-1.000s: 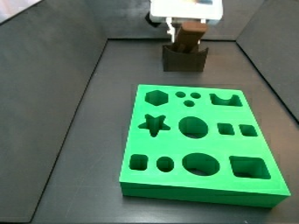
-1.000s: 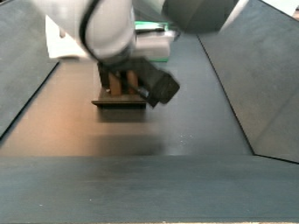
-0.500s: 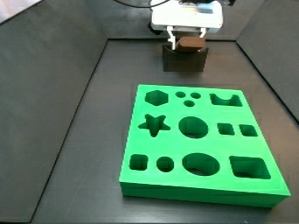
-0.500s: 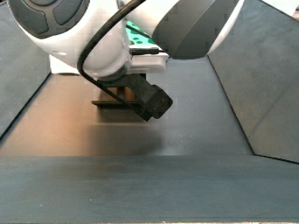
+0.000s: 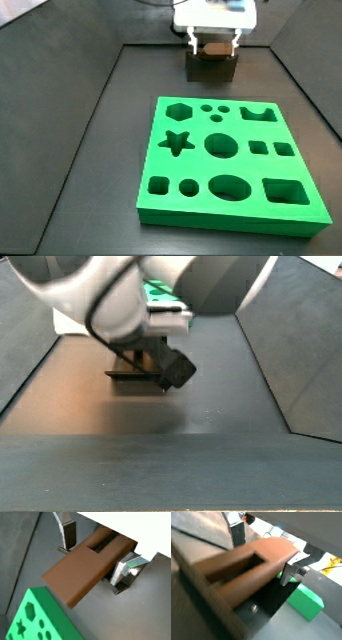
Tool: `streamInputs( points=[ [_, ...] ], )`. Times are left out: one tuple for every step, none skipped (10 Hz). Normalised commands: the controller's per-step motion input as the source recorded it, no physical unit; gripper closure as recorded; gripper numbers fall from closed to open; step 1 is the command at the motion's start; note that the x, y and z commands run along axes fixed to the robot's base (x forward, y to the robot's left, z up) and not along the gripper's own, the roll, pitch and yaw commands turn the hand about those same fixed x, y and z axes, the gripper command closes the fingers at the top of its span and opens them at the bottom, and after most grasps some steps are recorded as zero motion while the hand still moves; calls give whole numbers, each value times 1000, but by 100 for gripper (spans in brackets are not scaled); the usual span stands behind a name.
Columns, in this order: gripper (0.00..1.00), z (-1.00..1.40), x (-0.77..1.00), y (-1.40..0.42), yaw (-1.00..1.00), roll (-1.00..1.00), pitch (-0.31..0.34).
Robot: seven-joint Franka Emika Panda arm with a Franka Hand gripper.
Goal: Pick up the square-circle object. Move up. Place the square-circle object on the fixture. Regrasp the square-circle object. Rotate the square-circle object. Move to above the board. Insert the square-circle object.
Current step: Regrasp the square-circle object.
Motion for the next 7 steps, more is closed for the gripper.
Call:
streamInputs(
  points=[
    [0,1000,-31,-3,44,75,-35],
    [0,1000,-36,-7,52,79,-21],
    [0,1000,-40,-4,56,80,15],
    [0,947,-41,-1,52,72,38],
    [0,710,-38,1,38,61,68],
    [0,596,-33,3,31,57,81],
    [0,358,-26,5,11,49,98]
  ],
)
